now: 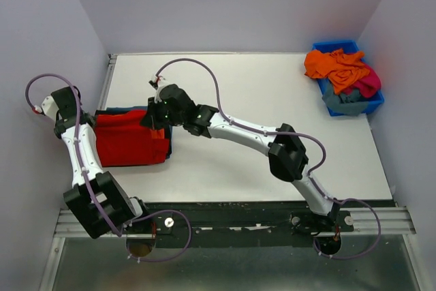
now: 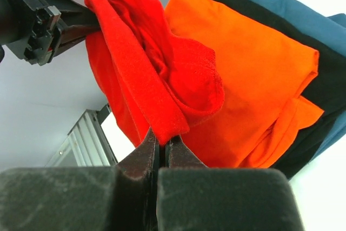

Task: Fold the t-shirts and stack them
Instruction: Put the neatly folded tshirt into the corner of the board with both arms

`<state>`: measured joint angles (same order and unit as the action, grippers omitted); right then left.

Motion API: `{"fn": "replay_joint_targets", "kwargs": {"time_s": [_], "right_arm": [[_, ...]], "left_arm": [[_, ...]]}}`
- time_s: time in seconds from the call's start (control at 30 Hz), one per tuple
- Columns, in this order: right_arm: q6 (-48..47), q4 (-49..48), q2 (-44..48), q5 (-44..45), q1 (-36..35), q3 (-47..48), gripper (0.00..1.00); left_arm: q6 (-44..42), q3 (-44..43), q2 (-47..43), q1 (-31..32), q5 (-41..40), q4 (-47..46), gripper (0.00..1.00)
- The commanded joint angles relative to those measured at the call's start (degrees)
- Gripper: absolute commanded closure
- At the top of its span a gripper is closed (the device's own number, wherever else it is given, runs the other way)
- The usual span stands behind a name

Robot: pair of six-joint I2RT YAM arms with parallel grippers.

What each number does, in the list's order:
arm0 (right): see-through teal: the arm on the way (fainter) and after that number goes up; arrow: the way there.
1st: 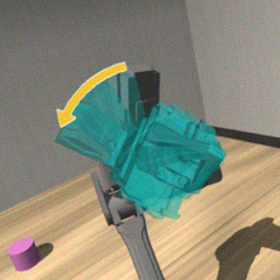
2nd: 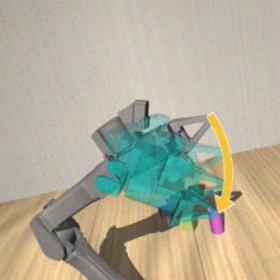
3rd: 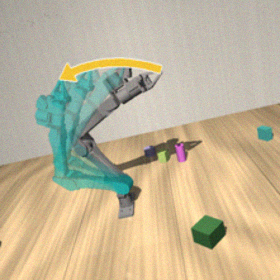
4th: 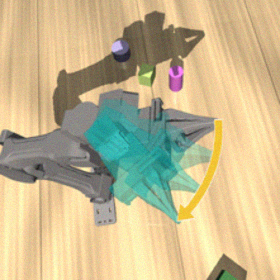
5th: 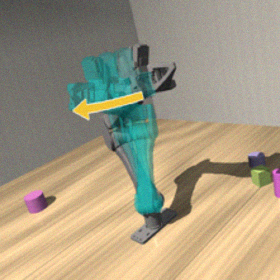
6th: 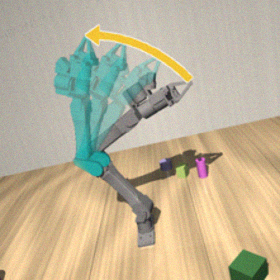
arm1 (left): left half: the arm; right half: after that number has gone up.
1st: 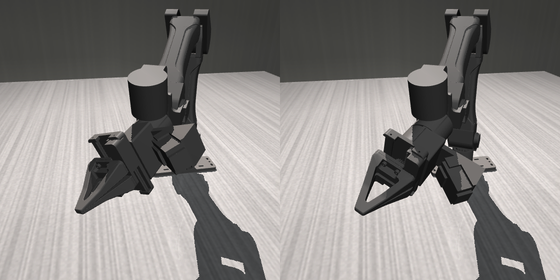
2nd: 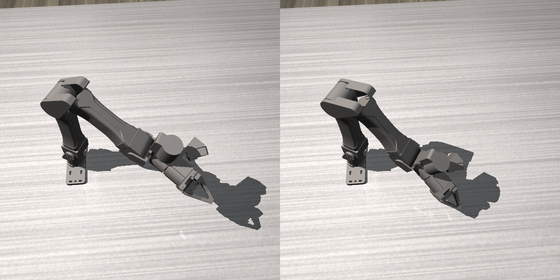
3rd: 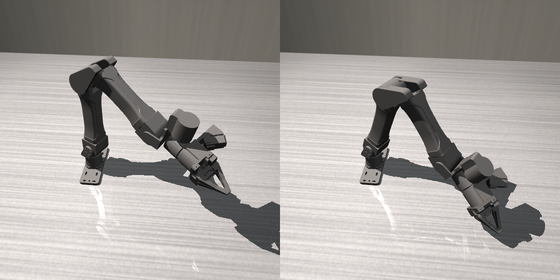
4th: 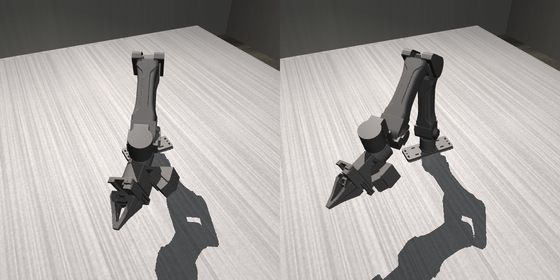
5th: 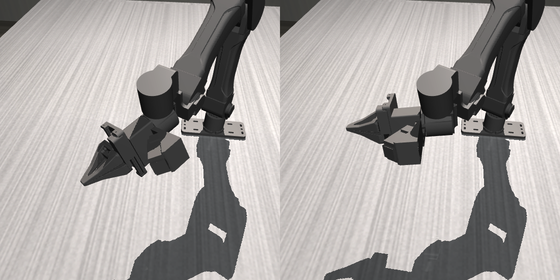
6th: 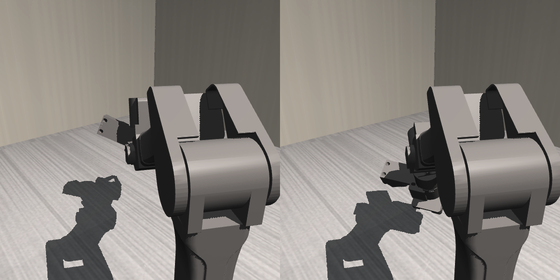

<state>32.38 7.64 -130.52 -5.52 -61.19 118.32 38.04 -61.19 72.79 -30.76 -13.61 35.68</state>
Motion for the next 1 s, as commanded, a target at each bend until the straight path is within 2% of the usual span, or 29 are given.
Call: {"fn": "replay_joint_targets", "kwargs": {"time_s": [0.0,0.13,0.2,0.23,0.27,0.3,0.33,0.37,0.4,0.53,0.6,0.7,0.8,0.9,0.97], "right_arm": [[-0.04,2.38,-0.79,3.67,2.74,2.26,0.99],[0.49,2.47,-3.51,2.27,3.97,4.01,0.99],[0.40,2.64,-5.26,1.83,4.67,5.94,0.99],[0.40,2.91,-6.40,1.39,5.11,7.26,0.99],[0.49,3.69,-7.63,1.21,5.46,8.75,0.87],[0.66,5.44,-9.30,1.13,5.81,12.25,0.54],[0.75,7.46,-10.53,1.30,6.17,14.63,0.33],[0.84,8.96,-11.50,1.56,6.43,15.79,0.25],[0.75,9.67,-11.16,2.17,6.61,15.19,0.25],[-0.21,4.24,-3.89,3.58,6.61,4.66,0.29],[-0.65,3.44,-0.62,3.59,6.52,1.75,0.37],[-0.39,3.17,0.18,-1.67,6.17,0.94,0.56],[0.66,4.05,-0.96,-6.95,5.12,2.44,0.77],[2.33,3.88,-1.93,-10.81,3.19,2.53,0.92],[3.82,3.52,-2.46,-14.41,2.39,2.35,0.99]], "left_arm": [[-0.07,0.72,1.47,-1.84,-0.47,-11.33,1.00],[0.19,-0.68,6.29,-1.76,3.31,-11.43,0.99],[-0.86,-1.56,9.11,-1.76,7.43,-11.77,0.79],[-0.95,-2.52,10.77,-1.76,8.85,-10.99,0.56],[-1.04,-3.66,11.92,-1.84,9.38,-9.77,0.42],[-1.04,-4.37,12.54,-1.76,9.47,-8.62,0.32],[-0.95,-4.90,12.55,-1.76,8.95,-7.83,0.23],[-1.30,-5.17,12.03,-1.76,8.60,-7.73,0.04],[-1.83,-5.60,11.41,-1.76,8.34,-7.38,0.01],[-3.67,-7.63,6.85,-1.67,5.79,-5.62,0.01],[-3.77,-6.84,2.73,-1.67,6.48,-6.06,0.04],[-0.96,-5.00,-0.98,-1.58,9.11,-5.62,0.29],[1.94,-2.01,-2.48,-1.67,12.01,-7.81,0.66],[4.05,-0.78,0.67,-1.67,15.43,-9.22,1.00],[5.37,-0.78,4.27,-1.49,18.16,-10.36,1.00]]}}
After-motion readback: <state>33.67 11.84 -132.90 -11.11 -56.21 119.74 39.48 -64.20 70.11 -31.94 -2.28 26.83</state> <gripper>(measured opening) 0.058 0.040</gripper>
